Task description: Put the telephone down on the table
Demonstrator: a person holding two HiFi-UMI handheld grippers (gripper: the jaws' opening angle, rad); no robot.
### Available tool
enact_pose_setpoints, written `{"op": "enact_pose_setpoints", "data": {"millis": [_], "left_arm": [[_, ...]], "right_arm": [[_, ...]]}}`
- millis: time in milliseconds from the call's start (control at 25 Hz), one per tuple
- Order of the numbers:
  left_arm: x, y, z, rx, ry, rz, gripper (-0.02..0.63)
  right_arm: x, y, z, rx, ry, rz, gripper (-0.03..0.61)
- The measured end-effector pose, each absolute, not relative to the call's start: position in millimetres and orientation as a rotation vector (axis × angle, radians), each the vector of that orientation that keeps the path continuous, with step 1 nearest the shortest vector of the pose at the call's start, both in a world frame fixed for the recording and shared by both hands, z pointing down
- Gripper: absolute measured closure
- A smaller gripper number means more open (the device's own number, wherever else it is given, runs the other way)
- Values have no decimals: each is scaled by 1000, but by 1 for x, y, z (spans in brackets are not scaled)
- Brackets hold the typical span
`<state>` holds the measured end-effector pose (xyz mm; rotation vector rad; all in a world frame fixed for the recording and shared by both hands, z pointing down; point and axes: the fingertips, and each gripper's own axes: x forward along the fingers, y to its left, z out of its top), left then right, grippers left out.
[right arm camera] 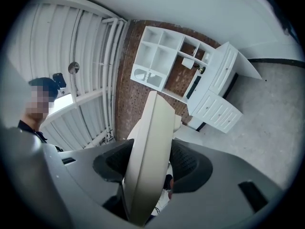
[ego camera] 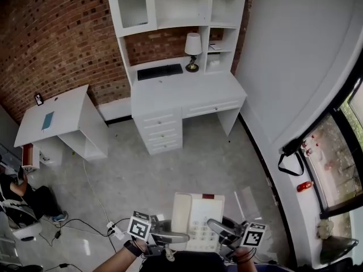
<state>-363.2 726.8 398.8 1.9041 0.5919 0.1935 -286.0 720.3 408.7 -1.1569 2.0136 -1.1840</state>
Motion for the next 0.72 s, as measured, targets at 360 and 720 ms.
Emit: {"op": "enact_pose_setpoints", "data": {"millis": [360, 720], "left_arm": [[-296, 731, 390, 1971, 512, 191, 186], [-279, 704, 398, 1955, 448, 201, 186]], "right_arm": [[-218, 720, 401, -1051, 1992, -1126, 354], [-200, 690, 414, -1032, 2021, -1160, 350]]}}
